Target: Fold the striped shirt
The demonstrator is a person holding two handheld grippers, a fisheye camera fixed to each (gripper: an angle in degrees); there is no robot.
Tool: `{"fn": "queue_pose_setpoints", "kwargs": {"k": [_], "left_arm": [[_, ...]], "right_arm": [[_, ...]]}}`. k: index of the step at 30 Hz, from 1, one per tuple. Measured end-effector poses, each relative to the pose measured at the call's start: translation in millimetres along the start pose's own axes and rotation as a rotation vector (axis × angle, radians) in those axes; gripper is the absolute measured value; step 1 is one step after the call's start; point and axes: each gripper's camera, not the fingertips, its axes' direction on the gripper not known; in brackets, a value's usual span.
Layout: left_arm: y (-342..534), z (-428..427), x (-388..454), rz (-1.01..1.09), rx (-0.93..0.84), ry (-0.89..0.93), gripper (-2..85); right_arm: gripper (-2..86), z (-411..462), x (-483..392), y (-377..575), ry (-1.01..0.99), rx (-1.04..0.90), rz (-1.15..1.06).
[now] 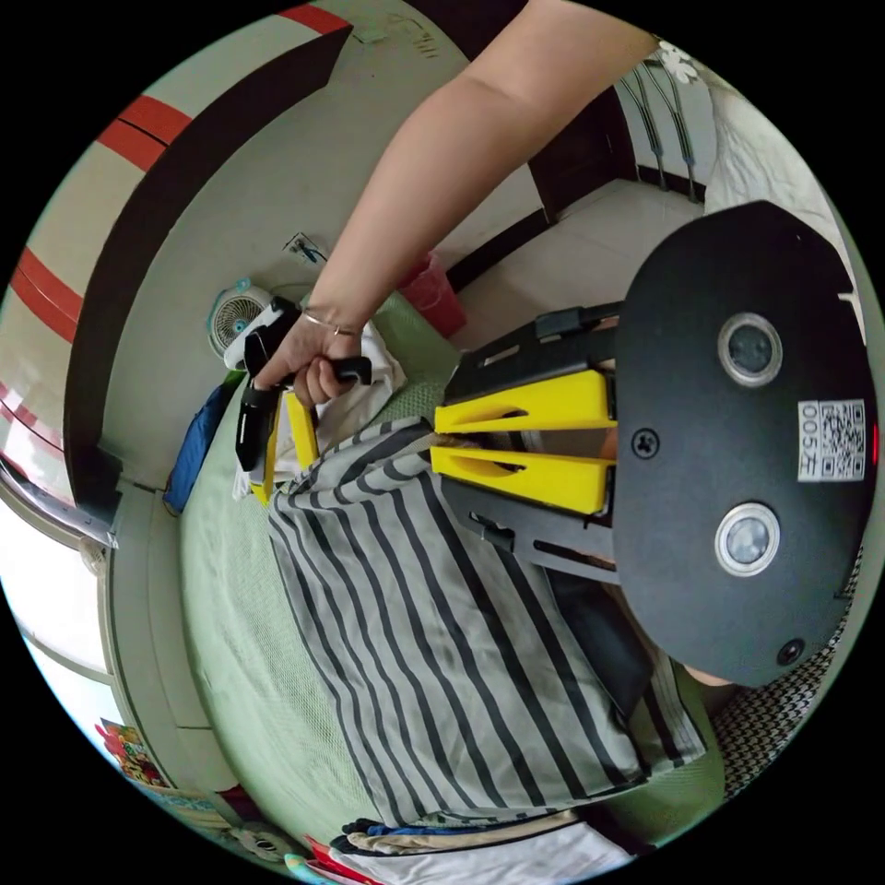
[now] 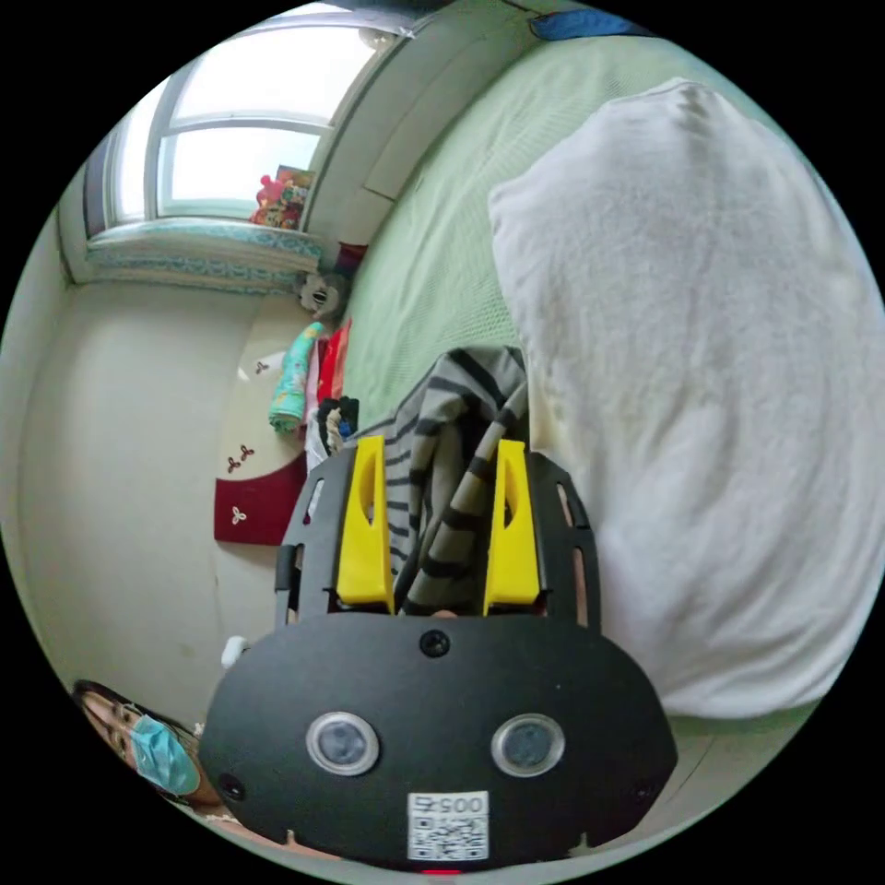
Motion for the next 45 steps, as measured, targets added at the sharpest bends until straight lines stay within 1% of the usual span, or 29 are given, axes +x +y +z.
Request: {"fn": "queue_pose_setpoints", "kwargs": {"k": [3, 7, 9, 13, 16, 18, 20, 22, 23, 26, 30, 33, 36, 38, 40, 41, 43, 45], "left_arm": [[1.3, -8.0, -8.4, 0.005, 0.007, 0.007, 4.1], [1.5, -17.4, -13.2, 0.014, 0.011, 0.015, 4.1], [0.2, -23.7, -11.8, 0.022, 0.023, 0.04, 4.1], [-7.6, -38.5, 2.8, 0.061, 0.059, 0.094, 4.1], [-17.5, -46.1, 17.1, 0.095, 0.083, 0.146, 4.1], [-24.0, -50.3, 24.3, 0.107, 0.098, 0.182, 4.1], [-29.6, -53.9, 29.5, 0.119, 0.116, 0.214, 4.1], [-34.5, -57.3, 30.6, 0.119, 0.118, 0.248, 4.2], [-34.8, -58.5, 29.3, 0.114, 0.12, 0.257, 4.2], [-32.7, -67.5, 15.6, 0.089, 0.127, 0.293, 4.2], [-23.8, -94.0, -19.9, 0.034, 0.162, 0.27, 4.2], [-15.8, -116.7, -51.4, -0.008, 0.181, 0.228, 4.2], [-4.8, -138.2, -86.7, -0.073, 0.202, 0.186, 4.2], [2.6, -148.0, -108.2, -0.119, 0.202, 0.142, 4.2], [13.2, -152.1, -139.8, -0.21, 0.168, 0.053, 4.5], [16.0, -151.0, -148.4, -0.235, 0.148, 0.028, 4.6], [32.7, -146.1, -183.5, -0.354, 0.106, -0.077, 4.2], [46.3, -143.8, -206.9, -0.428, 0.077, -0.131, 4.3]], "right_arm": [[11.0, 17.0, -5.3, -15.4, 0.019, 0.005, 0.015], [4.4, 33.7, -39.5, -24.4, 0.147, 0.034, -0.062], [3.9, 34.6, -59.7, -26.3, 0.168, 0.046, -0.122], [3.4, 30.2, -115.7, -28.1, 0.278, 0.046, -0.252], [3.3, 20.9, -146.5, -27.4, 0.37, 0.061, -0.287], [3.3, 13.3, -159.3, -27.5, 0.446, 0.071, -0.28], [3.3, 3.9, -172.9, -26.0, 0.583, 0.093, -0.252], [3.3, -0.3, -181.7, -23.5, 0.667, 0.112, -0.23], [3.2, 0.4, -187.5, -21.9, 0.729, 0.122, -0.209], [3.3, 14.9, -205.4, -19.9, 0.827, 0.118, -0.181], [3.4, 46.1, -239.1, -21.3, 0.829, 0.125, -0.181], [3.4, 87.1, -277.2, -25.9, 0.826, 0.103, -0.216], [3.4, 142.6, -317.1, -30.7, 0.831, 0.061, -0.286], [3.6, 196.1, -341.6, -34.3, 0.844, 0.014, -0.336], [3.9, 239.5, -351.6, -38.1, 0.848, -0.02, -0.362], [4.1, 268.3, -353.0, -41.1, 0.826, -0.054, -0.377], [3.9, 304.8, -349.2, -45.0, 0.774, -0.112, -0.357], [4.4, 325.5, -347.4, -45.0, 0.721, -0.125, -0.341]]}}
